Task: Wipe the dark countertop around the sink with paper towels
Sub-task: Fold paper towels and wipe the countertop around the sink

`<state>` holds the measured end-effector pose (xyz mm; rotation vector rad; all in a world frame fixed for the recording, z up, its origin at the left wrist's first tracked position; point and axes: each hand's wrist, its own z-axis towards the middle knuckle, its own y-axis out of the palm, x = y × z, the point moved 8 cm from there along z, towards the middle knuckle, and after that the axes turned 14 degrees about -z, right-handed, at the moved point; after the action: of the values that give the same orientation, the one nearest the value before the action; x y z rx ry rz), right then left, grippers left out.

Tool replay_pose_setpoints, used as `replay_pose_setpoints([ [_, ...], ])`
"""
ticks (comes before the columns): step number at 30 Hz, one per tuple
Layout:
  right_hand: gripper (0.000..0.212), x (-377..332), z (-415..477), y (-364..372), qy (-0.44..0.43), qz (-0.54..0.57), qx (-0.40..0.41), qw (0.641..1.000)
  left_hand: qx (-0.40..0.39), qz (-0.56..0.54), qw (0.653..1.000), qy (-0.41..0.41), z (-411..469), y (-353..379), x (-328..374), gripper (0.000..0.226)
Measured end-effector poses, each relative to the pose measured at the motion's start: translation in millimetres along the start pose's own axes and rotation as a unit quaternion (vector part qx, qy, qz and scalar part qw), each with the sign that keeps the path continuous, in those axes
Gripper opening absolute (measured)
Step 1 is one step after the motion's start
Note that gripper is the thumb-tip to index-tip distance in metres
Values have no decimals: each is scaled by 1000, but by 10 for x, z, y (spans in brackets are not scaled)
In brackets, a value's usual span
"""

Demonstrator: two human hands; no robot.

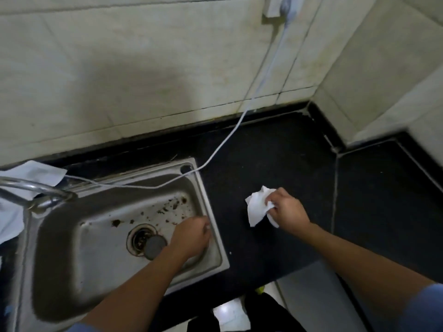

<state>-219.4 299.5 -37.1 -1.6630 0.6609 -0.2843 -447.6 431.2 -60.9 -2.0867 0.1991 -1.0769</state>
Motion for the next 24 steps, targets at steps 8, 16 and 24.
replay_pose_setpoints([
  [8,61,645,-485,741,-85,-15,-171,981,-54,3,998,-36,320,757,643,27],
  [16,60,1108,-485,677,-5,130,-129,983,-35,-94,989,-108,561,1197,1004,21],
  [24,14,1101,-253,173,-84,103,69,989,56,-19,997,-42,658,867,1134,15],
])
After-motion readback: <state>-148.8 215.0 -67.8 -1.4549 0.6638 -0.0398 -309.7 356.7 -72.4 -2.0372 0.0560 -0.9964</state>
